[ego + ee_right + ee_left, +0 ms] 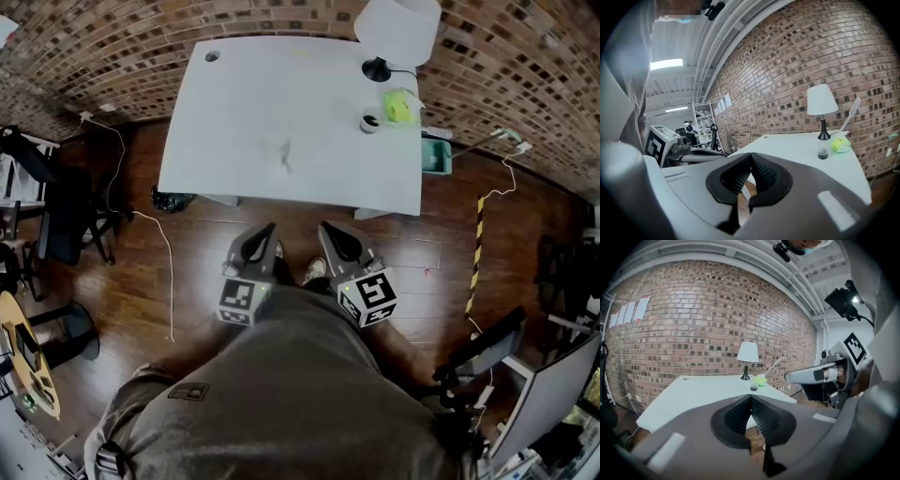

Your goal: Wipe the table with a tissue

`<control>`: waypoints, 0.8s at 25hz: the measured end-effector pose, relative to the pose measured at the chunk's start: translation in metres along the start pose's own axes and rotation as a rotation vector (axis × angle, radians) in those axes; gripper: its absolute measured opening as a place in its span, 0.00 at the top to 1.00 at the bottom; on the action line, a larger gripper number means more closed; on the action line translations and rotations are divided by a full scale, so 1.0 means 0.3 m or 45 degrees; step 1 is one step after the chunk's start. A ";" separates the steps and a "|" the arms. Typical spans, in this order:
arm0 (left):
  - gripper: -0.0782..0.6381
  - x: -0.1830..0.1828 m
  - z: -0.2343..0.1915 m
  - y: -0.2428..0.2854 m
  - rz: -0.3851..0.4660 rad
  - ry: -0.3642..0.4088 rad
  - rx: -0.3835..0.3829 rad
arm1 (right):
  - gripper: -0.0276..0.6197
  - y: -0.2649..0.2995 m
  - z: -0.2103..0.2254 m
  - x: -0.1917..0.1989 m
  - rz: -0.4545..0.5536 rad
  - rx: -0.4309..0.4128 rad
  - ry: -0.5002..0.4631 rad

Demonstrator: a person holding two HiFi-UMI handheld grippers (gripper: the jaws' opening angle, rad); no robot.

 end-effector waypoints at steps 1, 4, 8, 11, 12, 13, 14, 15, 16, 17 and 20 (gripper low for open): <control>0.89 -0.003 0.002 -0.009 0.004 0.004 0.006 | 0.94 -0.004 -0.013 -0.004 0.003 -0.001 -0.004; 0.89 -0.015 -0.002 -0.028 0.015 0.005 0.017 | 0.94 -0.008 -0.048 -0.013 0.004 -0.006 -0.008; 0.89 -0.044 0.010 -0.024 0.035 0.007 0.037 | 0.94 -0.032 -0.059 -0.041 0.020 0.004 -0.023; 0.89 -0.054 0.009 -0.021 0.036 -0.006 0.051 | 0.94 -0.038 -0.060 -0.051 0.025 0.023 -0.026; 0.89 -0.053 0.006 -0.024 0.035 -0.005 0.057 | 0.94 -0.036 -0.065 -0.058 0.036 0.026 -0.026; 0.89 -0.053 0.003 -0.025 0.035 -0.003 0.061 | 0.94 -0.034 -0.069 -0.063 0.045 0.030 -0.027; 0.89 -0.053 0.000 -0.025 0.036 -0.001 0.065 | 0.94 -0.032 -0.070 -0.061 0.048 0.033 -0.028; 0.89 -0.053 -0.002 -0.026 0.037 0.000 0.067 | 0.94 -0.032 -0.072 -0.054 0.048 0.036 -0.028; 0.89 -0.054 -0.005 -0.027 0.039 0.002 0.068 | 0.94 -0.031 -0.075 -0.049 0.047 0.039 -0.028; 0.89 -0.055 -0.008 -0.030 0.041 0.003 0.069 | 0.94 -0.031 -0.079 -0.046 0.048 0.042 -0.029; 0.89 -0.056 -0.017 -0.037 0.044 -0.007 0.072 | 0.94 -0.028 -0.091 -0.051 0.054 0.052 -0.027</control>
Point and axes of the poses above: the fingertips, and each gripper's own axes: y forward along the fingers, z to its right, x out of its underside, the point moved 1 cm from there along -y, backward along the fingers, and after that the axes turned 3 degrees about -z, right-handed, at the moved point
